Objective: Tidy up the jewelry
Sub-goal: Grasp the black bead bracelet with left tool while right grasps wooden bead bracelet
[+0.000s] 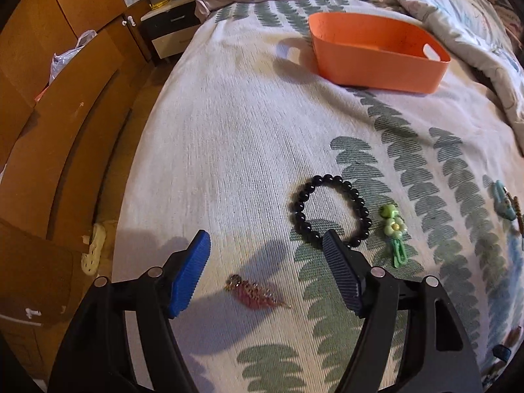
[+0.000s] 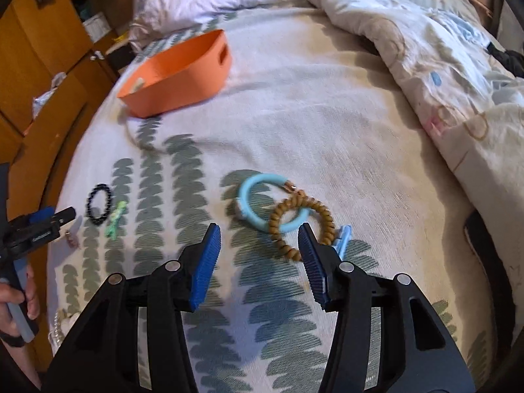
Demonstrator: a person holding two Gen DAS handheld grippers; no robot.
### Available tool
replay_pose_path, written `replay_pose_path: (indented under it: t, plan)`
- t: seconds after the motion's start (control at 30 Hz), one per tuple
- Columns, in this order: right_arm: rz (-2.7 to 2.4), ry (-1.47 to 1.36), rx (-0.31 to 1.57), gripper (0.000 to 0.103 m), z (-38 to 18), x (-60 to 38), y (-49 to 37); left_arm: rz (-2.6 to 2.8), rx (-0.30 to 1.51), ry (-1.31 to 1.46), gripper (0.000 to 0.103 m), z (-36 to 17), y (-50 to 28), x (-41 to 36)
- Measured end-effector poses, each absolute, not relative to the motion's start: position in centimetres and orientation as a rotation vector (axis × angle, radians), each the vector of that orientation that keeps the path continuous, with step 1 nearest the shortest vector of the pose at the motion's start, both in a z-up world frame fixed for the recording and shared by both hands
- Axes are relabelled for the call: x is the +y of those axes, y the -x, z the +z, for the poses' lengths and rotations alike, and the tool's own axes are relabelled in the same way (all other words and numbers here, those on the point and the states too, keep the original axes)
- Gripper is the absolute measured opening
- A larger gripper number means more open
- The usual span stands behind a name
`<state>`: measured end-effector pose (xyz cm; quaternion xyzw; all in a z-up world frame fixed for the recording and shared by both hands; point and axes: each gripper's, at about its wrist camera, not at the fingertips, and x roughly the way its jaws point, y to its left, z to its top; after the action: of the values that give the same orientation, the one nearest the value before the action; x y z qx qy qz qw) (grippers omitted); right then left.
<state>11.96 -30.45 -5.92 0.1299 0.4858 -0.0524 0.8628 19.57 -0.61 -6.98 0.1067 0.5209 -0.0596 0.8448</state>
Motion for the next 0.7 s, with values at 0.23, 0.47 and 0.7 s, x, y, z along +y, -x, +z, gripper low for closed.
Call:
replay_pose_path:
  t: [0.23,0.47,0.7]
  plan:
    - [-0.117,-0.277,1.046,0.043,-7.3,-31.0,-12.6,-0.127,1.127,-0.222,0.071,-8.1,-20.9,-1.1]
    - [-0.123,-0.243,1.051,0.043,-7.8,-30.7,-13.2,-0.134,1.139,-0.218,0.071,-8.7,-21.3,-1.5]
    - [-0.127,-0.236,1.059,0.043,-8.5,-30.9,-13.5,-0.159,1.151,-0.186,0.071,-9.0,-21.8,-1.6]
